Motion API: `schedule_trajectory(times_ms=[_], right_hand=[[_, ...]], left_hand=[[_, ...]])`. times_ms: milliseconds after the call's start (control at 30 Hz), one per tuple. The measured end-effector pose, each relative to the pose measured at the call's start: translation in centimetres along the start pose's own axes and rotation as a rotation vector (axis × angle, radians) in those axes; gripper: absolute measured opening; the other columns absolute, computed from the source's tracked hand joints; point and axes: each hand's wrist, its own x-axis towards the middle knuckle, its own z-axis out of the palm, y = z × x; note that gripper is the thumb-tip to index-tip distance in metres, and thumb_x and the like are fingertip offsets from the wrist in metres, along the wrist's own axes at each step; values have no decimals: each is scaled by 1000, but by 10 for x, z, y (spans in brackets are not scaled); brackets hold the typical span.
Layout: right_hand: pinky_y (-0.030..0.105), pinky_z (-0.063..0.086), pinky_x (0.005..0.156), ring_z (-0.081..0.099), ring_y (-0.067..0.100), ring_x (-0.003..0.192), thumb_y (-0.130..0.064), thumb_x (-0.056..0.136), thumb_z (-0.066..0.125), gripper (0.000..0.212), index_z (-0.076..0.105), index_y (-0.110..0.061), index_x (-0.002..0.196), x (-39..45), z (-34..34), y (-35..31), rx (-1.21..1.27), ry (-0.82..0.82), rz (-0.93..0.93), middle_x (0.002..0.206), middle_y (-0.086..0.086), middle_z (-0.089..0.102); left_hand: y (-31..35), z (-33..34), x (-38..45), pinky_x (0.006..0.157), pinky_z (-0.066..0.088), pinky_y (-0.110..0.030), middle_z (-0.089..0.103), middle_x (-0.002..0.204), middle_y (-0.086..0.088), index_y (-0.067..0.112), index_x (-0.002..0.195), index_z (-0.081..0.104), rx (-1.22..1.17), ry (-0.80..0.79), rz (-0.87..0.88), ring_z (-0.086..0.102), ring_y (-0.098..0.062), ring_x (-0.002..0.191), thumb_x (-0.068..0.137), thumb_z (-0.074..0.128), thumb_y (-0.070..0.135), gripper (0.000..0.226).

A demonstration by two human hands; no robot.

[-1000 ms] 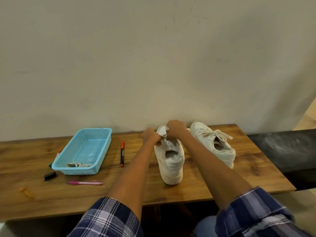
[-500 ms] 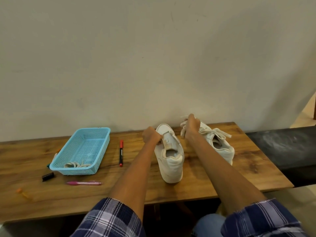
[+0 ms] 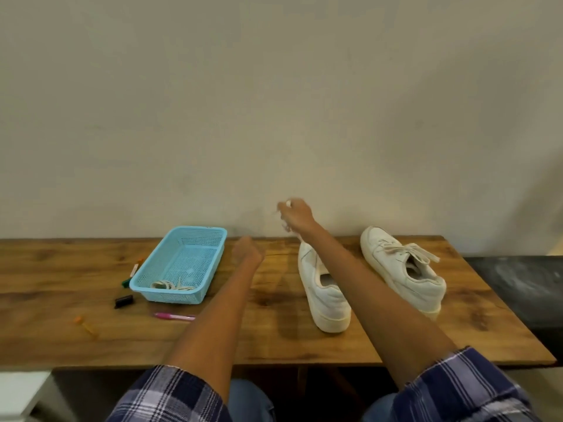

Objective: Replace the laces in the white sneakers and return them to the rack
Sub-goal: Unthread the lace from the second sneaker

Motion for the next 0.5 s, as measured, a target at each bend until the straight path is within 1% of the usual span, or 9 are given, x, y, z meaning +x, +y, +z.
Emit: schedule_trajectory(times_ms=[67,100,200,233,267,333,367,400,500], right_hand=[[30,36,71,47,21,77,-22,94,46,29,42,-15,66,9,24,18,-244,-113,-11,76,8,49],[29,34,74,46,22,83,-22,96,45,30,41,-14,68,13,33,25,-301,-109,-26,81,8,48],[29,31,71,52,29,89,-21,97,46,25,43,-9,75,19,46,35,-273,41,-62,83,12,54],[29,31,70,55,31,94,-21,97,48,20,46,-6,83,22,50,39,-274,42,-67,90,16,58],[29,33,73,55,34,100,-25,96,51,22,48,-3,94,26,53,46,-325,-11,-57,101,20,59],[35,40,86,51,36,113,-39,91,57,48,47,1,115,29,57,63,-533,-184,29,119,21,55],[38,41,91,50,36,117,-44,89,59,58,45,1,122,32,57,71,-615,-225,78,124,19,53],[38,42,93,50,35,118,-45,89,58,61,45,2,126,35,55,75,-634,-219,103,126,19,53],[36,41,93,51,34,117,-29,96,46,43,50,5,123,44,43,68,-488,-105,108,126,21,55]], left_hand=[[-12,-5,5,78,53,-35,67,106,-16,-2,108,62,48,10,4,65,-30,97,88,56,15,27],[-15,-6,8,77,51,-34,65,108,-16,-2,109,61,63,12,4,63,-30,100,89,57,16,27],[-22,-4,19,76,50,-34,64,111,-15,0,110,61,75,17,2,61,-30,102,90,56,17,26],[-23,-3,22,76,50,-34,65,111,-15,0,109,61,72,18,1,62,-30,102,91,56,17,26],[-24,-1,26,76,50,-35,65,110,-14,0,108,63,68,19,2,62,-30,102,91,55,17,25],[-26,3,31,78,52,-36,67,109,-14,1,106,65,74,10,9,64,-29,100,92,55,19,25],[-27,6,34,79,53,-36,68,108,-15,1,105,66,67,-2,16,65,-30,99,91,55,19,25],[-27,8,37,80,55,-37,68,107,-15,1,104,67,58,-25,26,65,-30,98,90,55,17,24],[-28,16,41,86,55,-37,68,110,-14,5,106,69,68,-112,77,65,-29,101,87,57,16,25]])
